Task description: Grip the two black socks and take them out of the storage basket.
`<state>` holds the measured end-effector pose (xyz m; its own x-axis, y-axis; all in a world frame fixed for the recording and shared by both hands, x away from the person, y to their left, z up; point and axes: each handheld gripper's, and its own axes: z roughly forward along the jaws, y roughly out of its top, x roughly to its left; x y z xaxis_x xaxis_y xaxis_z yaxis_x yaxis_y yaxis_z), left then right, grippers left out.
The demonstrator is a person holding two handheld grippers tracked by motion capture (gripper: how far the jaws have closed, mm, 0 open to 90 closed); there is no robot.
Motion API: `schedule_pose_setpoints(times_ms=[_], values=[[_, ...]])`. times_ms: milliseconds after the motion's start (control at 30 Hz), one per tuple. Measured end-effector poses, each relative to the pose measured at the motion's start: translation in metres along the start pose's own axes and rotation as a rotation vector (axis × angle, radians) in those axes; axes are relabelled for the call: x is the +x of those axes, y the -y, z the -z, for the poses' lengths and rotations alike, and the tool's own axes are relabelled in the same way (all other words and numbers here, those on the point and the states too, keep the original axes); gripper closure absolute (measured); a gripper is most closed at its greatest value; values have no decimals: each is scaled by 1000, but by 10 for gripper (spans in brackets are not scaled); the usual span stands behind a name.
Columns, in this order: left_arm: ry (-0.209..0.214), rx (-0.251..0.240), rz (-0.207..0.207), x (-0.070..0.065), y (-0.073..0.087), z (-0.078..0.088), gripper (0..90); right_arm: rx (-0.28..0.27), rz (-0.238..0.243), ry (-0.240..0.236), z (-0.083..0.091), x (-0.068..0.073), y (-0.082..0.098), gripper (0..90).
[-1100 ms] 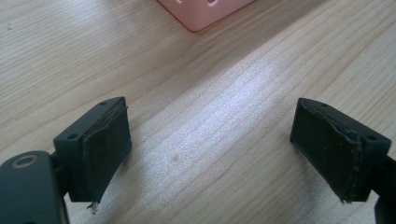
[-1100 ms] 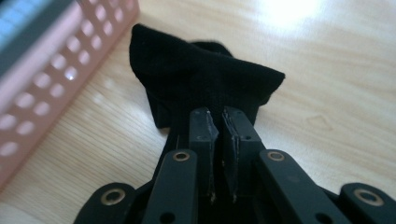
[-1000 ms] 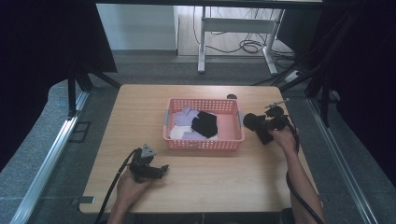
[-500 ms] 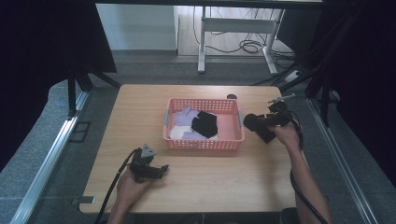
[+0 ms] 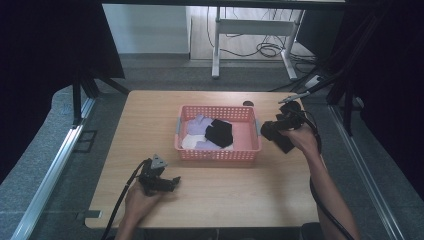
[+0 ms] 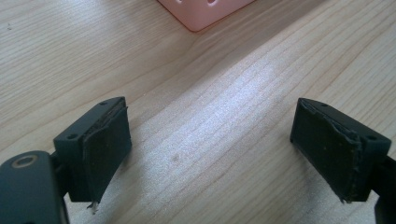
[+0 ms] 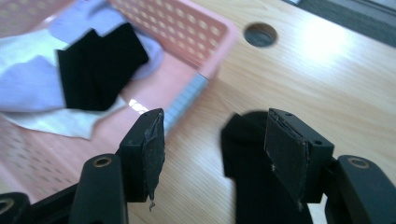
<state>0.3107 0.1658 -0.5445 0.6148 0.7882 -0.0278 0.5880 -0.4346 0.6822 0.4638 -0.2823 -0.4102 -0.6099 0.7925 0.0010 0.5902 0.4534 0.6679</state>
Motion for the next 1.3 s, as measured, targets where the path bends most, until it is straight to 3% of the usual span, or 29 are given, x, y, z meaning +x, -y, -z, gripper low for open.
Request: schedule_pose_setpoints(times_ms=[267,800,1033,1100,1200,1300], values=[[0,0,0,0,0,0,119,14,80,-63,-18,28,-20,407],[0,1,-1,0,0,0,120,129,192,-166,-90,79,-39,436],[0,0,0,0,0,0,119,190,211,-179,-120,91,-40,441],[1,1,-1,0,0,0,119,230,224,-169,-129,94,-41,441],[1,1,0,0,0,0,119,239,218,-174,-137,98,-43,439],[1,1,-1,0,0,0,119,281,238,-155,-146,101,-42,437]])
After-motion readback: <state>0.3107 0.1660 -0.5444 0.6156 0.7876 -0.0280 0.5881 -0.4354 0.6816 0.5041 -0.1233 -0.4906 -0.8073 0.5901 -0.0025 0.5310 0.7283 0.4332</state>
